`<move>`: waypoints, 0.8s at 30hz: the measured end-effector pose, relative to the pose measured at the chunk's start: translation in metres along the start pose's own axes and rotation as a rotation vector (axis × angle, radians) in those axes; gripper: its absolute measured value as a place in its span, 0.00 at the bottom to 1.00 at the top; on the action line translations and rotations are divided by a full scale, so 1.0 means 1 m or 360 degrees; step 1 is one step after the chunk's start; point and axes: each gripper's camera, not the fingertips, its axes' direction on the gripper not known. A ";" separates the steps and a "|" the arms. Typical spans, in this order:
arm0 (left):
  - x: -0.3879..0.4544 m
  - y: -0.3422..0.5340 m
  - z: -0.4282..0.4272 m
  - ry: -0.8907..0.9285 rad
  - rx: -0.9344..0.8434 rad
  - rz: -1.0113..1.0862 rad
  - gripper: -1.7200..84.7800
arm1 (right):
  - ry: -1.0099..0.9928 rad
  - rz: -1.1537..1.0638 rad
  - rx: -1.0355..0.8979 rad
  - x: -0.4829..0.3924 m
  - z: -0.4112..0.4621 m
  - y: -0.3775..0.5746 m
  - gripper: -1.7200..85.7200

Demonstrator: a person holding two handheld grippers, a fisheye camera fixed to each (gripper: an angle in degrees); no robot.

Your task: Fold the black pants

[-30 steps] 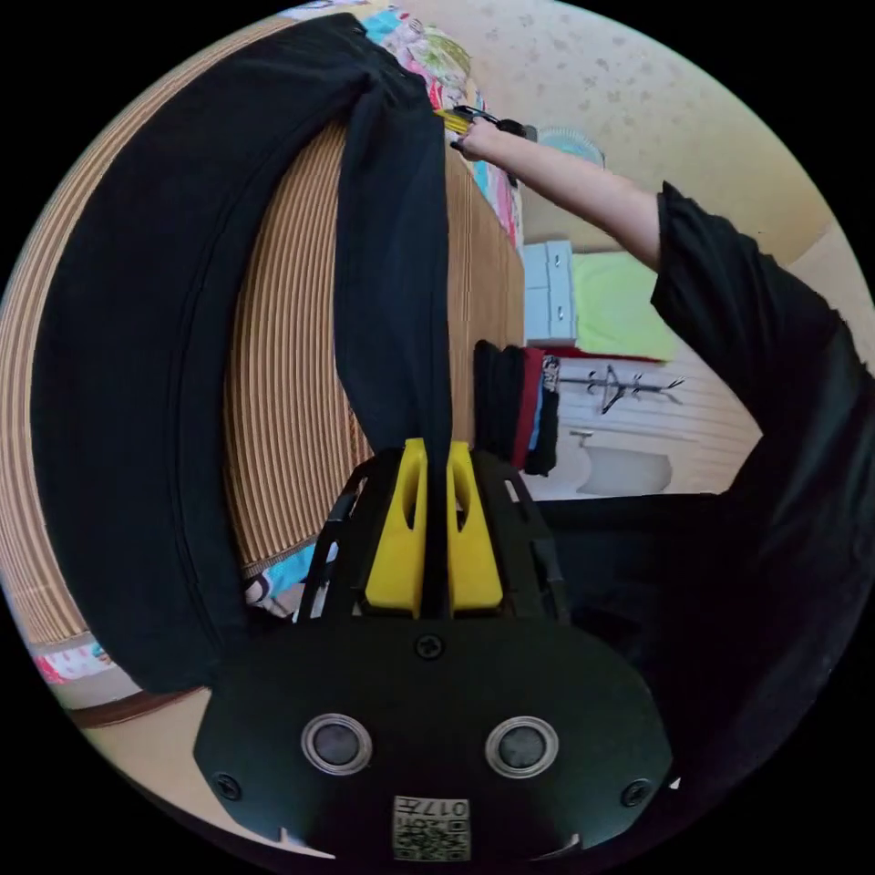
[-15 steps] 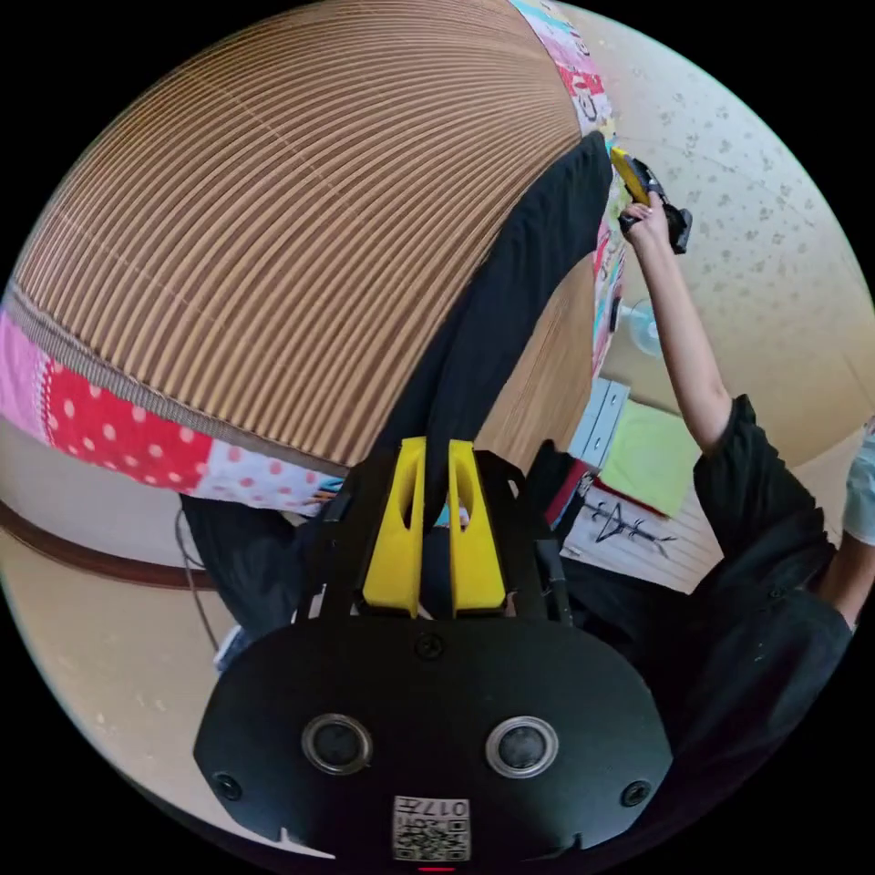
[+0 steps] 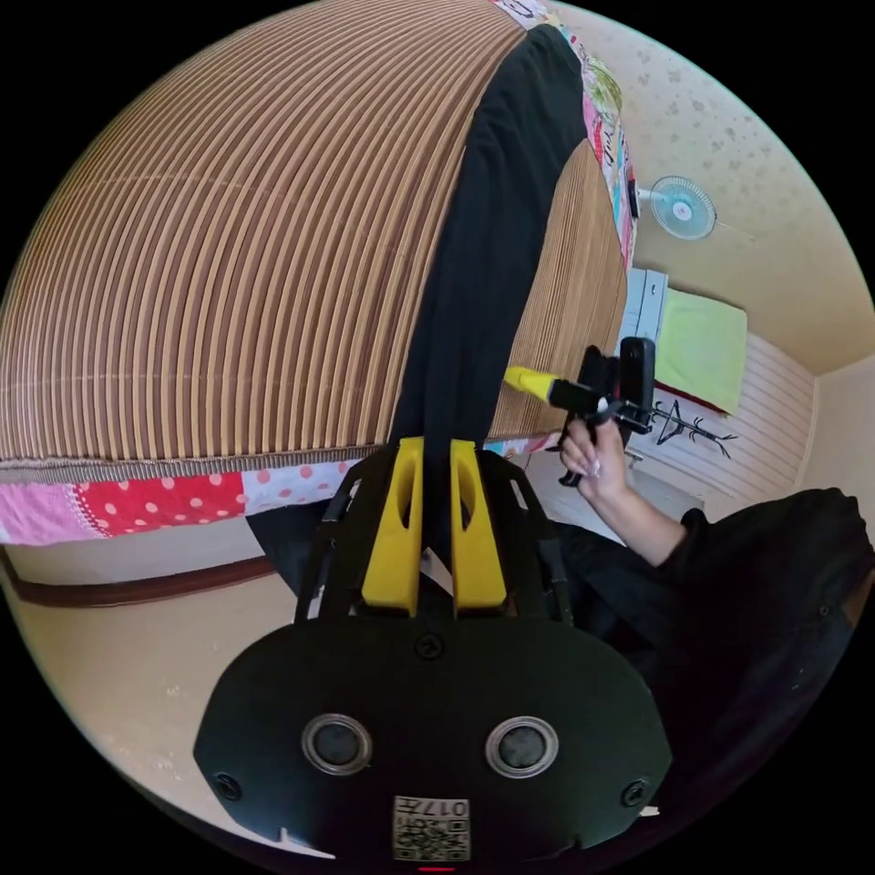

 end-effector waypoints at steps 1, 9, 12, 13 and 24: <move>0.001 0.002 0.002 -0.0024 -0.0029 0.0005 0.08 | 0.0011 -0.0005 -0.0016 -0.002 0.007 0.003 0.14; 0.011 0.004 0.014 0.0058 -0.0237 0.0153 0.07 | 0.0011 -0.0003 -0.0015 -0.020 0.013 0.009 0.06; 0.033 0.017 0.005 0.0334 -0.0199 0.0478 0.07 | 0.0029 -0.0019 0.0081 -0.041 -0.023 0.025 0.05; 0.038 0.026 0.003 0.0410 -0.0162 0.0558 0.07 | 0.0059 -0.0035 0.0099 -0.046 -0.029 0.029 0.05; 0.020 0.066 0.060 -0.0083 -0.0124 0.0325 0.07 | 0.0143 0.0179 0.0196 0.015 0.016 0.050 0.06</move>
